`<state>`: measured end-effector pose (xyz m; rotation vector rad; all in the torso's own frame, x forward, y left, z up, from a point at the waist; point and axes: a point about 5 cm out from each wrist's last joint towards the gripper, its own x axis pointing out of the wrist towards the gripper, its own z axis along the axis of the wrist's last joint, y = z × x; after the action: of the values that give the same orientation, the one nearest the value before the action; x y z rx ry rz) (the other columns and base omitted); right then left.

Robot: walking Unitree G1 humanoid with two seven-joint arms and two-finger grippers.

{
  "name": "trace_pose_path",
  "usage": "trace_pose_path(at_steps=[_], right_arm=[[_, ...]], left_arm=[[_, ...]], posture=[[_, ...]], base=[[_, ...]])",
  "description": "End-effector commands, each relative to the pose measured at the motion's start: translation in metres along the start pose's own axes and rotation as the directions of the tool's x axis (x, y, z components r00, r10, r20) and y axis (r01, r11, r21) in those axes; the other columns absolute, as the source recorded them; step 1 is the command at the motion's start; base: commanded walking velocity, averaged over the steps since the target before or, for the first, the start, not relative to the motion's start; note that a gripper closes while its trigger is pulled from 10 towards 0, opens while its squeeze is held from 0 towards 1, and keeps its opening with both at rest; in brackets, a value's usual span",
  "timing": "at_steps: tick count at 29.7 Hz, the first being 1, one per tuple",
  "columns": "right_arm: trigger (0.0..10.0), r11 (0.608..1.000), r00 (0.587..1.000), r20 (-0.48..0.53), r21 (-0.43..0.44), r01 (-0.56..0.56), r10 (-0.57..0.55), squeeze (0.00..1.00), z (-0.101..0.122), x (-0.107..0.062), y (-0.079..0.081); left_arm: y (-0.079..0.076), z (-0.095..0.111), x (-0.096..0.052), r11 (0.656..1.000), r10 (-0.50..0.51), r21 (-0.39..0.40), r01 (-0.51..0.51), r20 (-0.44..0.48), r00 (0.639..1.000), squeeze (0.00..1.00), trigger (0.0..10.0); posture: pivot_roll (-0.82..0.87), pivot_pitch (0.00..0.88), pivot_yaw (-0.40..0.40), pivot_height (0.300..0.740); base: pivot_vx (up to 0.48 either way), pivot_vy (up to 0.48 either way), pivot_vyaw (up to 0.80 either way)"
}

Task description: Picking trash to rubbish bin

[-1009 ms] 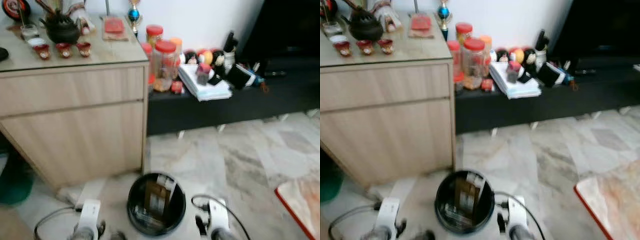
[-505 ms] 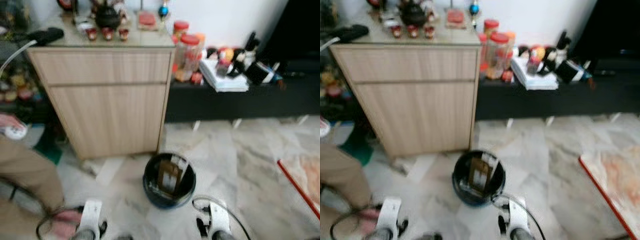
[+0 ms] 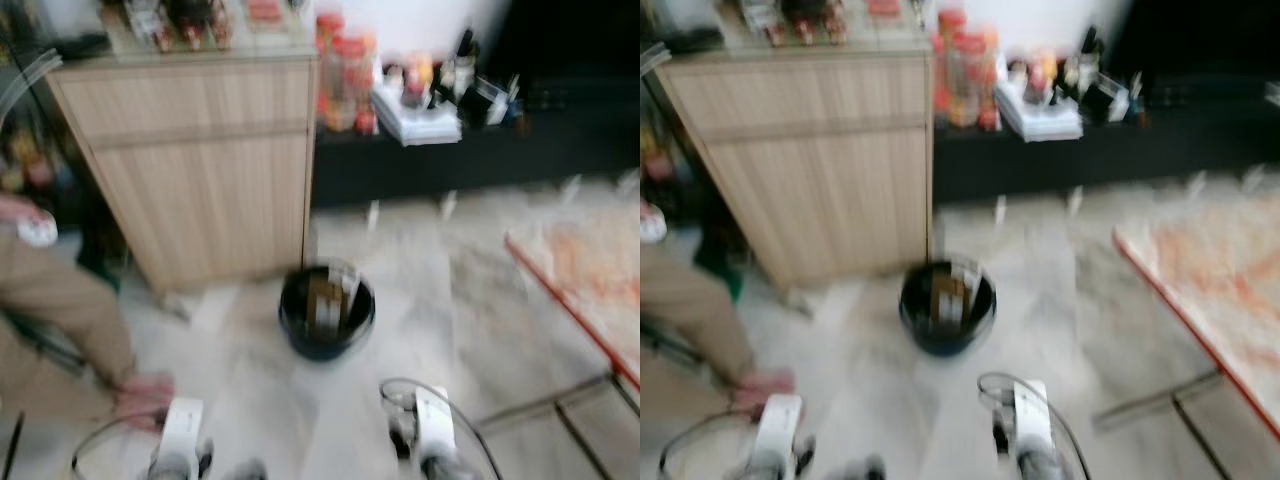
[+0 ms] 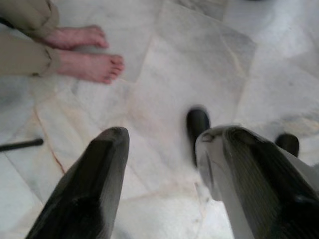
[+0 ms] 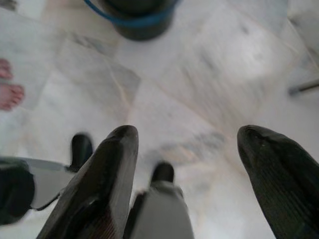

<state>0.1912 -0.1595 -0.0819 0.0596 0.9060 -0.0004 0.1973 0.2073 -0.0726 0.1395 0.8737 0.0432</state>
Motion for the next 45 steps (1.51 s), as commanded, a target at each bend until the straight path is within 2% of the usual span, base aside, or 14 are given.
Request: trace_pose_path(at_steps=[1,18,45], right_arm=[[10.0,1.000,1.000,0.004,0.013,0.005,-0.005,0.00,0.0024,0.0005,-0.0009],[10.0,1.000,1.000,0.005,0.023,0.009,-0.009,0.00,0.0026,0.0004,-0.0021],[10.0,1.000,1.000,0.008,0.019,0.009,-0.009,0.00,0.0036,0.0006,-0.0021]], left_arm=[[0.0015,-0.0023,-0.0004,1.000,0.004,0.000,-0.004,-0.012,1.000,0.00,10.0],[0.0015,-0.0021,-0.0003,1.000,0.005,0.001,-0.005,-0.012,1.000,0.00,10.0],[0.0014,-0.0030,-0.0004,1.000,0.013,0.005,-0.013,-0.017,1.000,0.00,10.0]], posture=[[0.11,0.071,-0.089,0.740],[0.11,0.069,-0.088,0.740],[0.11,0.067,-0.091,0.740]], base=[[-0.311,0.000,0.00],[-0.307,0.000,0.00],[0.000,0.000,0.00]])
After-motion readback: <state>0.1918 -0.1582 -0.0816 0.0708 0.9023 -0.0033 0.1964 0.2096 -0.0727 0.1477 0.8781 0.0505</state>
